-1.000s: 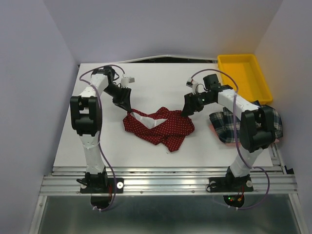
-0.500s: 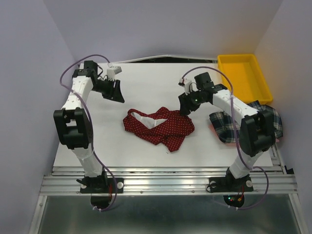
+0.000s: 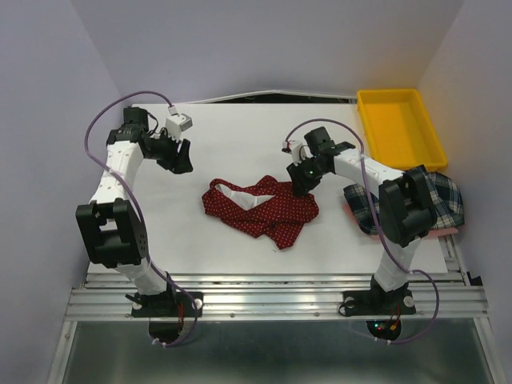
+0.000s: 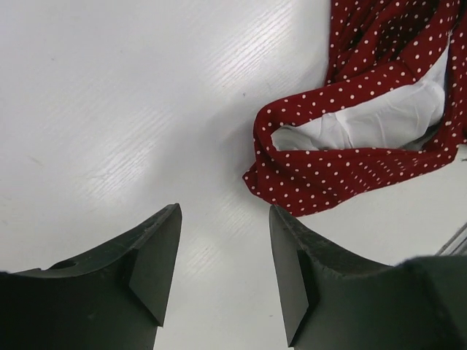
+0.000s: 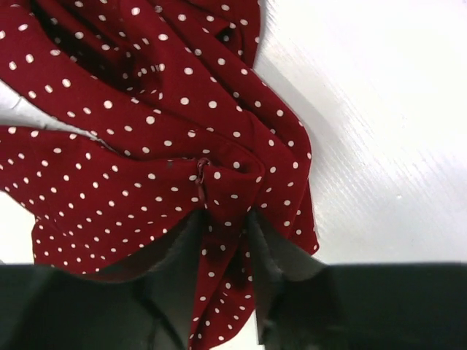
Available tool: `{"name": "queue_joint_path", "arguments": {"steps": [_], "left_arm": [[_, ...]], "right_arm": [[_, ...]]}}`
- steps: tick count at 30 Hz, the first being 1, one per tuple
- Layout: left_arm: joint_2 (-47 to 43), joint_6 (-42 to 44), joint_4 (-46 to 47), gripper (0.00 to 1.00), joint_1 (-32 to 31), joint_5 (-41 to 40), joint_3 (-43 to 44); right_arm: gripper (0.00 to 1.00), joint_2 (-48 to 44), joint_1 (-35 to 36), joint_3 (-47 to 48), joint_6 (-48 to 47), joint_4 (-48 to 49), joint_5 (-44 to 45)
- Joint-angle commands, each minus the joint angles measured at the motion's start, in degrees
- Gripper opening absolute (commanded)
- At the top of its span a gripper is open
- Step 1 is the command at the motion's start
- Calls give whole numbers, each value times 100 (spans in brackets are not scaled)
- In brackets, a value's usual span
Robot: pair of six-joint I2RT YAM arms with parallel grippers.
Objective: Fold and stack the skirts
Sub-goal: Flatten the skirt out
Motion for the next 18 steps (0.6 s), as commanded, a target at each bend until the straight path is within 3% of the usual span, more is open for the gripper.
{"name": "queue_joint_path", "arguments": {"steps": [1,2,4,6,10,18], "left_arm": [[-279,1155,146,63,-5,-28,-214],[-235,1383,15,63,-5,42,-301],[-182,2208,-248,63,-14,121,-433],[-42,3171,-504,63,-40,183,-461],[415,3967,-1119,62,-119,420,-181],[943,4408,-910,62,-785,579,-170]], "right_arm": [[31,-94,45,460,-161,31,-322],[17,-120,45,477,-187,-30,-488],[2,-252,45,538,-214,-83,-577],[1,-410,45,556,-223,-136,-648],[1,-832,45,548,-231,-224,-622],[1,-1351,45,205,-460,-417,-490]]}}
